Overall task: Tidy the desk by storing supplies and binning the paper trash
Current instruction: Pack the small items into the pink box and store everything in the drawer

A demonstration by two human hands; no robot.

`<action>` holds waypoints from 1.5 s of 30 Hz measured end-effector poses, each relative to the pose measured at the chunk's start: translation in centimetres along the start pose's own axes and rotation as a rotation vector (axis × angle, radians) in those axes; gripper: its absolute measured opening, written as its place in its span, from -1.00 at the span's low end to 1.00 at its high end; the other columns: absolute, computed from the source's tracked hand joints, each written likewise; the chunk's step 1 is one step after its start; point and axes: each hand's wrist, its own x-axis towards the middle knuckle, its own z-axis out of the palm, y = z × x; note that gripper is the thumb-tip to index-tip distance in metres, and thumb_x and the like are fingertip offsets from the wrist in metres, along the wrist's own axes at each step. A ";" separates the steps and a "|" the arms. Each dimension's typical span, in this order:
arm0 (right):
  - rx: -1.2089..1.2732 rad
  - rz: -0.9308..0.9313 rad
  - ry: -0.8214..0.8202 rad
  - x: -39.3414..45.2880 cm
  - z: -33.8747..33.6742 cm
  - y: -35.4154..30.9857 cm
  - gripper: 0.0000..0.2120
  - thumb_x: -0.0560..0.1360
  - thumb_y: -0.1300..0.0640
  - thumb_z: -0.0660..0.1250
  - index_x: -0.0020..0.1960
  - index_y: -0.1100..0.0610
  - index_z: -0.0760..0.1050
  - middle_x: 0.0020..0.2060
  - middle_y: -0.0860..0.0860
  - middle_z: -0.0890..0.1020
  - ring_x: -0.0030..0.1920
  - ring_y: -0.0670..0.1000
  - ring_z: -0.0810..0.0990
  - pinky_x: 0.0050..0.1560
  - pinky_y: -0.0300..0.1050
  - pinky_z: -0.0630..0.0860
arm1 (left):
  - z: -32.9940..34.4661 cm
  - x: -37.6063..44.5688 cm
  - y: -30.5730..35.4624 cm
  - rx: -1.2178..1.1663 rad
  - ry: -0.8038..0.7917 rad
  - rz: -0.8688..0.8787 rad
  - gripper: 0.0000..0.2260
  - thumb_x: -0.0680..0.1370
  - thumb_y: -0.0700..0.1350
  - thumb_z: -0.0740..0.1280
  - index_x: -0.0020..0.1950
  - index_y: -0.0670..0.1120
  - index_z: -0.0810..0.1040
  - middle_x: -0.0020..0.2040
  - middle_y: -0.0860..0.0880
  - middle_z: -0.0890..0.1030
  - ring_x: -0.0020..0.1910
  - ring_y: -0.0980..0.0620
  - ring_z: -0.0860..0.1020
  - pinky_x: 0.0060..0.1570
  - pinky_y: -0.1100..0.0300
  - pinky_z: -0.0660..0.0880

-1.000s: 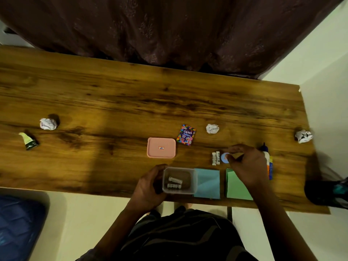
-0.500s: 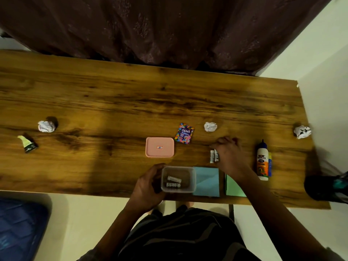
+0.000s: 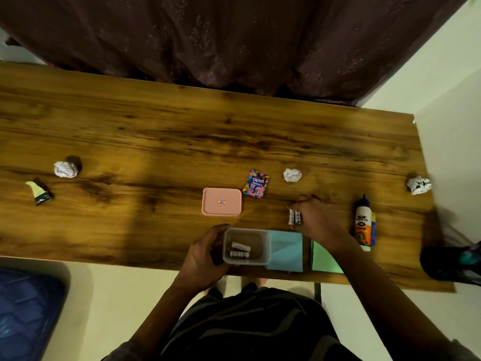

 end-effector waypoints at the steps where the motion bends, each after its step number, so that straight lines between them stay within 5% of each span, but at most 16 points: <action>1: -0.013 -0.006 -0.009 0.0 -0.1 0.0 -0.43 0.45 -0.01 0.52 0.43 0.00 0.49 0.38 0.02 0.50 0.40 0.07 0.44 0.52 0.01 0.22 | 0.0 0.0 0.0 0.001 -0.003 0.000 -0.36 0.41 -0.16 0.62 0.43 -0.06 0.45 0.22 0.10 0.69 0.23 0.10 0.66 0.16 -0.02 0.65; 13: -0.037 -0.029 -0.019 1.1 0.0 0.0 -0.54 0.36 -0.12 0.56 0.21 -0.02 0.61 0.20 0.02 0.59 0.27 0.05 0.53 0.57 0.07 0.12 | 0.0 0.0 0.1 -0.013 -0.002 0.010 -0.35 0.40 -0.19 0.63 0.43 -0.07 0.45 0.22 0.11 0.68 0.22 0.13 0.66 0.17 0.10 0.64; 23: -0.040 -0.004 -0.008 0.8 0.4 -0.7 -0.47 0.39 -0.18 0.53 0.28 0.01 0.59 0.28 0.04 0.58 0.34 0.07 0.50 0.57 0.13 0.12 | 0.0 0.0 -0.1 -0.001 -0.009 -0.007 -0.34 0.40 -0.20 0.62 0.44 0.00 0.46 0.23 0.13 0.68 0.23 0.16 0.64 0.19 0.14 0.63; 28: -0.071 -0.012 0.074 0.3 0.7 -1.0 -0.62 0.50 -0.04 0.46 0.30 0.00 0.58 0.27 0.02 0.59 0.30 0.01 0.54 0.59 0.02 0.13 | 0.0 0.0 0.0 -0.010 -0.007 -0.005 -0.33 0.39 -0.21 0.64 0.44 -0.03 0.46 0.23 0.13 0.67 0.23 0.17 0.65 0.18 0.18 0.63; 35: -0.089 -0.042 0.008 0.3 0.1 -1.0 -0.56 0.47 0.09 0.51 0.33 0.01 0.57 0.31 0.03 0.55 0.33 0.04 0.50 0.53 0.00 0.25 | -0.1 0.0 -0.1 -0.013 -0.009 0.015 -0.33 0.39 -0.20 0.64 0.44 -0.03 0.45 0.24 0.13 0.67 0.25 0.14 0.64 0.19 0.12 0.63; 45: -0.006 -0.012 0.020 0.1 -0.2 -1.2 -0.56 0.46 0.01 0.51 0.32 0.00 0.57 0.30 0.01 0.56 0.31 0.02 0.52 0.45 -0.04 0.35 | 0.0 0.1 -0.3 -0.015 0.000 0.031 -0.34 0.39 -0.22 0.63 0.43 -0.02 0.46 0.24 0.10 0.67 0.24 0.10 0.65 0.17 0.07 0.65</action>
